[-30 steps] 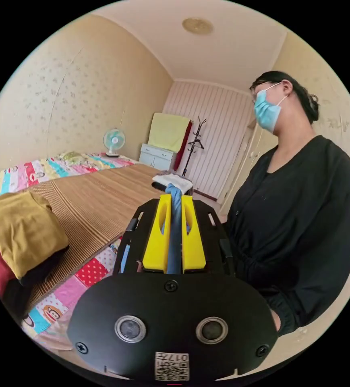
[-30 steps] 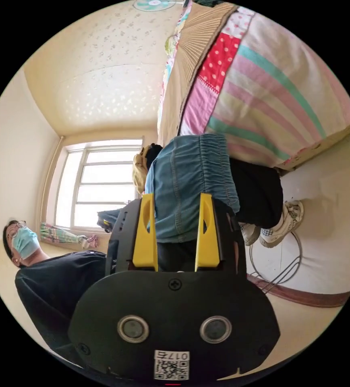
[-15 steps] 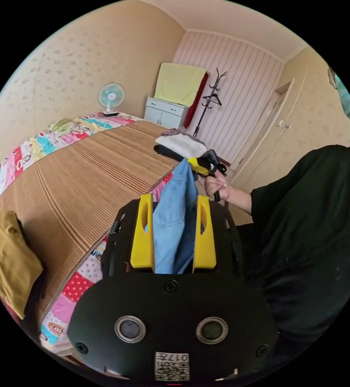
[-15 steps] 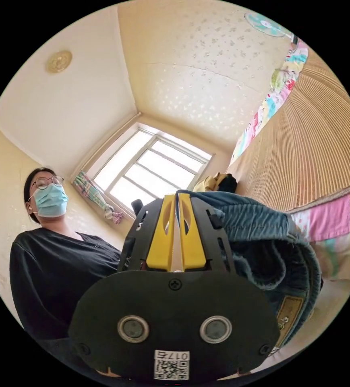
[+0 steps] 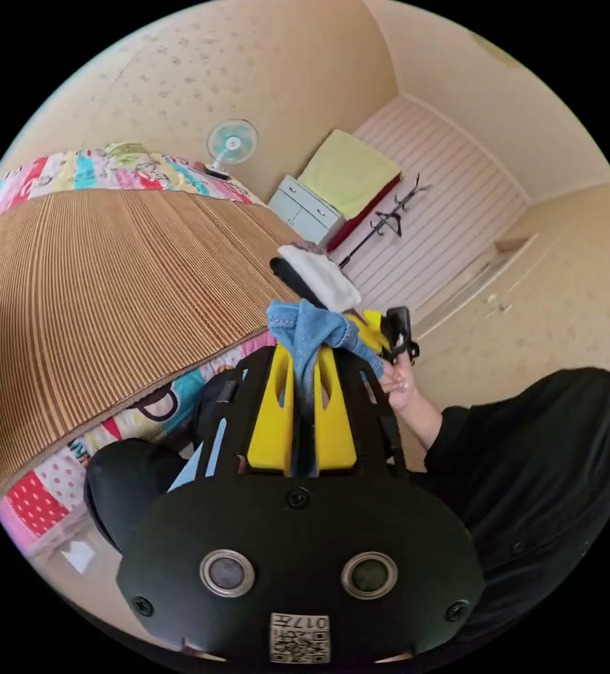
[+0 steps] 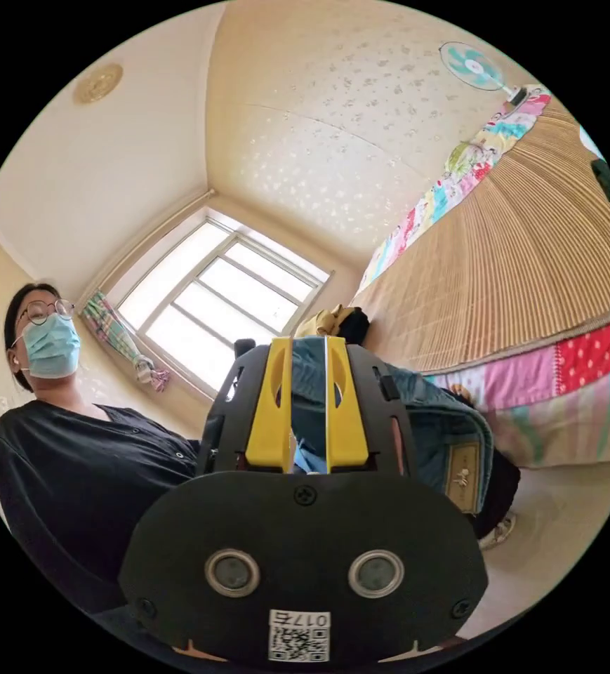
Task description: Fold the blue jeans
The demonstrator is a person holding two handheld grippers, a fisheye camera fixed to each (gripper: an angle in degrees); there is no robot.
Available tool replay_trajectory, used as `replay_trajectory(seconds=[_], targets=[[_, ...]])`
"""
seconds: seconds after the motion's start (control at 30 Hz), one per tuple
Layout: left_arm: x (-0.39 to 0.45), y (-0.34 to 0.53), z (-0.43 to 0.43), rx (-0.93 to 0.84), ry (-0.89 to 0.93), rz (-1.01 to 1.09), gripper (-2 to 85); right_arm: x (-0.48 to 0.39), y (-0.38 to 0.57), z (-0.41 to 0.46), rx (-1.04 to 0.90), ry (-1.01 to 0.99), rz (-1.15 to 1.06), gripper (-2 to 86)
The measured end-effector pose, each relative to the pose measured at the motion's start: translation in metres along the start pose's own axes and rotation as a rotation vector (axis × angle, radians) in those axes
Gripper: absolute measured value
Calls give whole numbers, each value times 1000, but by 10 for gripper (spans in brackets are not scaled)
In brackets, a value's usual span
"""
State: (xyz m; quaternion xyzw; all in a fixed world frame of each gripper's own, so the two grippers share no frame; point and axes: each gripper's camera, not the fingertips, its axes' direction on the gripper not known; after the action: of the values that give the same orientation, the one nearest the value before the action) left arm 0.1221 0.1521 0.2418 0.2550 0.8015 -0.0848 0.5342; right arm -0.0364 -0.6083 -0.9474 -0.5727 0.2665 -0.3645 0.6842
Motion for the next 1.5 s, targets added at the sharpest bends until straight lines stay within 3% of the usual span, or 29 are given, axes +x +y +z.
replay_trajectory(seconds=[0.07, 0.2, 0.4, 0.6, 0.7, 0.77, 0.83, 0.87, 0.93, 1.0, 1.13, 1.37, 1.5], targets=[[-58, -1, -3, 7, -12, -249, 87, 25, 11, 0, -75, 157, 110, 116], [-107, 6, 4, -95, -228, -365, 191, 81, 47, 10, -127, 431, 428, 124], [-94, 16, 16, -80, -286, -277, 184, 140, 81, 7, -8, 194, 686, 127], [-100, -30, 53, -192, -371, -161, 181, 155, 91, -13, -15, 207, 791, 151], [-124, -42, 94, -341, -399, -152, 167, 167, 94, -13, -61, 72, 784, 159], [-139, -35, 127, -452, -346, -156, 111, 169, 97, -10, -32, -54, 759, 147], [-139, -29, 139, -510, -354, -161, 65, 169, 99, -7, -31, -46, 766, 128], [-129, -27, 131, -466, -365, -144, 44, 168, 100, -10, -51, 34, 775, 92], [-108, -24, 99, -306, -307, -124, 27, 168, 98, -16, -62, 2, 738, 59], [-81, -21, 56, -139, -235, -111, 19, 163, 89, -34, 75, -259, 661, 41], [13, -24, -65, 185, -306, 42, 8, 119, 20, -53, 117, -432, 433, 33], [229, -9, -276, 629, -353, 416, -4, -107, -162, -67, 73, -921, -181, 27], [351, 21, -326, 746, -616, 632, -6, -270, -202, -105, 23, -901, -489, 25]])
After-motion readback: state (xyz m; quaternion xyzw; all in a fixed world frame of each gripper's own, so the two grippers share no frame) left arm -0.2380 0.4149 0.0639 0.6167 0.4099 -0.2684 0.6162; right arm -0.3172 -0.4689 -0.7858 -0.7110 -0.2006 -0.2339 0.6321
